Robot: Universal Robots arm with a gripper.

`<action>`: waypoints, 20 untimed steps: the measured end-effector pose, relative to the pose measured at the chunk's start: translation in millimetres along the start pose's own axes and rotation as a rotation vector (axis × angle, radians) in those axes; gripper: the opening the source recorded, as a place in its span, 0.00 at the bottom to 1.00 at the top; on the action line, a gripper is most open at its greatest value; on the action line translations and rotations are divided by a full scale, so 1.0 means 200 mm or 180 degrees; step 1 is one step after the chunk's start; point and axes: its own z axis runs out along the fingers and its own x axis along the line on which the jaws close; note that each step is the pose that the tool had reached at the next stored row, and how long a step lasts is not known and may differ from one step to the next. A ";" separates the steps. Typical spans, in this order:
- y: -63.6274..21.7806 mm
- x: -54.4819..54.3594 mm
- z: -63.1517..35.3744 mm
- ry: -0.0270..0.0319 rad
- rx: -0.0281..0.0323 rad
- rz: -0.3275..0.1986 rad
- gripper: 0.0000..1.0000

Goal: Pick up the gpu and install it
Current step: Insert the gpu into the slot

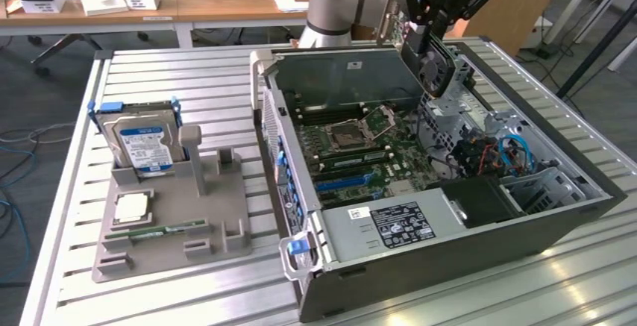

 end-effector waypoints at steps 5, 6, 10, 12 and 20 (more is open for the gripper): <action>0.055 0.00 0.004 0.0000 -0.0001 0.0000 0.26; 0.055 0.00 0.004 0.0000 0.0000 0.0000 0.26; 0.056 0.00 0.005 0.0000 -0.0001 0.0000 0.26; 0.055 0.00 0.016 0.0000 -0.0001 0.0000 0.26; 0.051 0.00 0.085 0.0000 0.0000 0.0000 0.26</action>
